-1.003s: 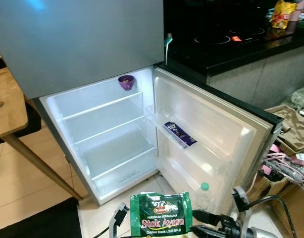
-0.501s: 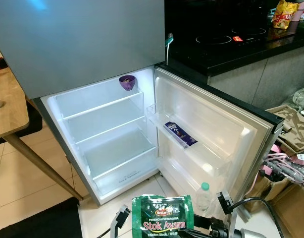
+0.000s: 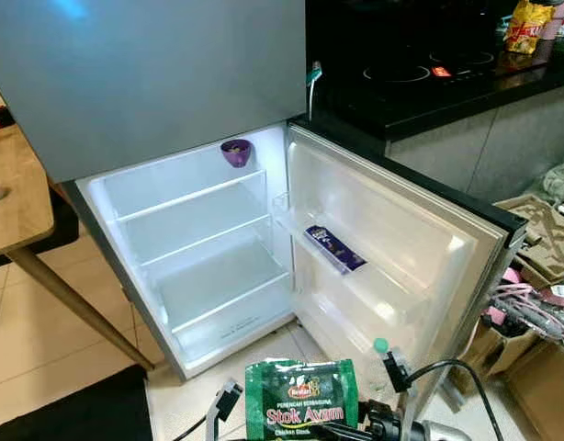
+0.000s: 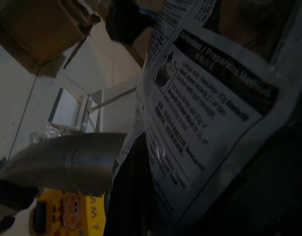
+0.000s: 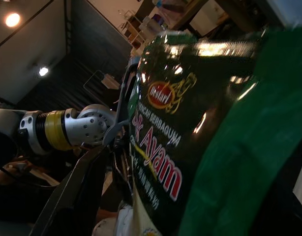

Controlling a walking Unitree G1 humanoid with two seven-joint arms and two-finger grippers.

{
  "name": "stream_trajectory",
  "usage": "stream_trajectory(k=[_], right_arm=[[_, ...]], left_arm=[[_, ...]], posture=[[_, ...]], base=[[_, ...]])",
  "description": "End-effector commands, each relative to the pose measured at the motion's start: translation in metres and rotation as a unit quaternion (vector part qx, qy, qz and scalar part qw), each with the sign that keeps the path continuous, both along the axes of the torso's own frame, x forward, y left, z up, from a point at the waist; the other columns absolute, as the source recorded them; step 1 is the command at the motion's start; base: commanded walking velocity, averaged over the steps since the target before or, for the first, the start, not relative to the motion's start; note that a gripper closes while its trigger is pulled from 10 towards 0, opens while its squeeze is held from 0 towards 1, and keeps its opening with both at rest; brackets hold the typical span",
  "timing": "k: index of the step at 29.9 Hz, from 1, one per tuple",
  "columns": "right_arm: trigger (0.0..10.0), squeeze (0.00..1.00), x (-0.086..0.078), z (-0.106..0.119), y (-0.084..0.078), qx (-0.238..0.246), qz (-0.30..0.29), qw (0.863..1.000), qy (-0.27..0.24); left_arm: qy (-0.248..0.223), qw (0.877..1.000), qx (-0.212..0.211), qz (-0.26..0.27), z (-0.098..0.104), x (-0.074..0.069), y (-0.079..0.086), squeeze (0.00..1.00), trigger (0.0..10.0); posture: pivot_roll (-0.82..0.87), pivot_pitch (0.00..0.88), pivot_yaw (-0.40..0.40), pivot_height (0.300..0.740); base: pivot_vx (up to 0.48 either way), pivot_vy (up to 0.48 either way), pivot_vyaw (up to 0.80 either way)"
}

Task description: Restocking fridge

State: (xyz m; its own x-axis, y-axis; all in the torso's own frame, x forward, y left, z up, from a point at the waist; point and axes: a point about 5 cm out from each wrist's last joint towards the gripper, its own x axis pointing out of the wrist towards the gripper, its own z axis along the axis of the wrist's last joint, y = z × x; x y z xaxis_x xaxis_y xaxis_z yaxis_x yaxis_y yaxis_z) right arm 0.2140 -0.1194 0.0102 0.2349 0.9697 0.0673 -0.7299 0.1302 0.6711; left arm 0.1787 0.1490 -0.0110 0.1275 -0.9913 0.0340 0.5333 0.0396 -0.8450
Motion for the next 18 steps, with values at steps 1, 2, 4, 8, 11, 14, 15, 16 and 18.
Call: stream_trajectory(k=[1,2,4,8,11,14,15,16,18], right_arm=[[10.0,0.00,0.001,0.002,0.002,-0.007,0.009,1.000,-0.005],[10.0,0.00,0.001,0.002,0.002,-0.007,0.009,1.000,-0.005],[10.0,0.00,-0.001,0.004,0.000,-0.006,0.015,1.000,-0.007],[10.0,0.00,-0.002,0.009,-0.005,-0.005,0.030,0.999,-0.015],[10.0,0.00,-0.003,0.012,-0.008,-0.010,0.043,0.999,-0.022],[10.0,0.00,-0.006,0.014,-0.013,-0.016,0.061,0.998,-0.029],[10.0,0.00,-0.006,0.014,-0.013,-0.016,0.061,0.998,-0.029],[10.0,0.00,-0.007,0.015,-0.014,-0.016,0.063,0.997,-0.030],[10.0,0.00,-0.009,0.016,-0.016,-0.021,0.080,0.996,-0.033]], left_arm=[[-0.007,1.000,-0.007,0.008,0.002,0.003,-0.001,0.00,10.0],[-0.007,1.000,-0.007,0.008,0.002,0.003,-0.001,0.00,10.0],[-0.010,1.000,-0.006,0.007,0.002,0.003,-0.001,0.00,10.0],[-0.019,1.000,-0.003,0.010,0.003,0.005,0.001,0.00,10.0],[-0.029,0.999,-0.003,0.019,0.007,0.010,0.004,0.00,10.0],[-0.041,0.999,-0.004,0.031,0.013,0.017,0.010,0.00,10.0],[-0.041,0.999,-0.004,0.031,0.013,0.017,0.010,0.00,10.0],[-0.043,0.999,-0.004,0.033,0.013,0.018,0.011,0.00,10.0],[-0.043,0.998,-0.001,0.034,0.013,0.019,0.012,0.00,10.0]], posture=[[-0.09,0.037,0.030,0.740],[-0.09,0.037,0.030,0.740],[-0.09,0.042,0.030,0.740],[-0.09,0.047,0.031,0.740],[-0.09,0.047,0.031,0.740],[-0.08,0.049,0.027,0.740],[-0.08,0.049,0.027,0.740],[-0.08,0.049,0.027,0.740],[-0.09,0.049,0.030,0.740]], base=[[0.000,0.000,0.00],[0.000,0.000,0.00],[0.000,0.000,0.00],[0.000,0.000,0.00],[0.000,0.000,0.00],[0.000,0.000,0.00],[0.000,0.000,0.00],[0.000,0.000,0.00],[0.000,0.000,0.00]])
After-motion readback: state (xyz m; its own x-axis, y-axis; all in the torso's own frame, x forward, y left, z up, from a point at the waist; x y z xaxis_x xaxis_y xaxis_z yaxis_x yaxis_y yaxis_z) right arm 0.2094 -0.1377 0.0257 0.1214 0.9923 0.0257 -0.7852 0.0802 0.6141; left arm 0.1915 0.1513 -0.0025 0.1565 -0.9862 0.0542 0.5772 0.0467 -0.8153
